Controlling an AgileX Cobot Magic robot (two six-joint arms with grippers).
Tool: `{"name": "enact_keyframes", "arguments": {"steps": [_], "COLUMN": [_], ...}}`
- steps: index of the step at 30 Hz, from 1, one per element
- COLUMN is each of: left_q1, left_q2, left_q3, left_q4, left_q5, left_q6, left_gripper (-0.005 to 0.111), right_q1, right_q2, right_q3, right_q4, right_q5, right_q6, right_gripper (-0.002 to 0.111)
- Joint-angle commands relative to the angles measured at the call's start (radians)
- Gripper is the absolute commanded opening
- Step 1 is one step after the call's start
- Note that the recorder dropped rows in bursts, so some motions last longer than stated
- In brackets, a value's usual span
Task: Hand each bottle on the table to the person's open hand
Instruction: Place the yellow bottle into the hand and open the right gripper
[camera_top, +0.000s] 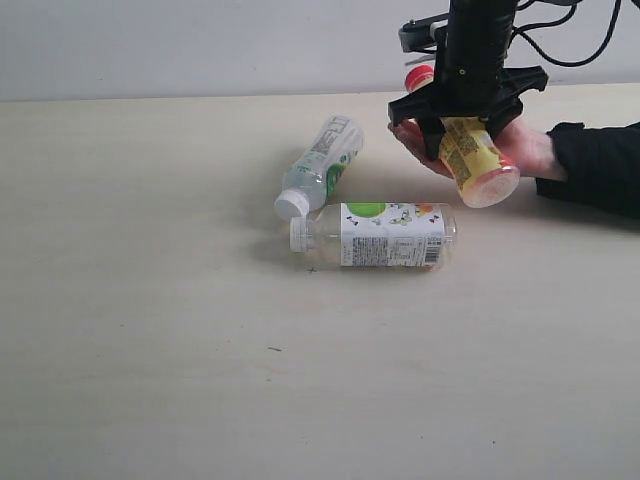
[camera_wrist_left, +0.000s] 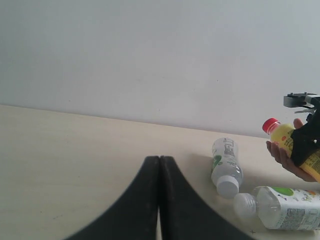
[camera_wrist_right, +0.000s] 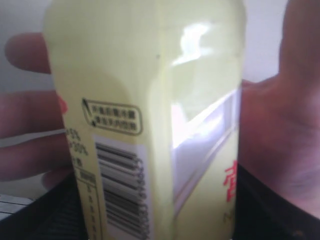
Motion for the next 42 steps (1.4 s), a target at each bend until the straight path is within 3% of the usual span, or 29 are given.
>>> {"name": "enact_keyframes", "arguments": {"steps": [1, 11, 25, 34, 42], "left_q1": [0.001, 0.001, 0.001, 0.001, 0.001], "left_q2": [-0.006, -0.006, -0.006, -0.006, -0.006], "left_q3": [-0.001, -0.001, -0.001, -0.001, -0.001], "left_q4": [0.005, 0.005, 0.005, 0.005, 0.005], "left_q5": [-0.004, -0.004, -0.004, -0.004, -0.004], "left_q6": [0.001, 0.001, 0.001, 0.001, 0.001], "left_gripper": [0.001, 0.001, 0.001, 0.001, 0.001], "right_q1": [-0.005, -0.005, -0.005, -0.005, -0.005], "right_q2": [-0.004, -0.004, -0.024, -0.051, -0.082], "right_q3": [-0.011, -0.011, -0.011, -0.011, -0.013], "right_q4": [-0.019, -0.024, -0.021, -0.019, 0.005], "right_q5": [-0.016, -0.022, -0.037, -0.035, 0.024], "right_q6": [-0.001, -0.004, -0.011, -0.011, -0.063], "right_gripper": [0.004, 0.070, 0.073, 0.097, 0.097]}}
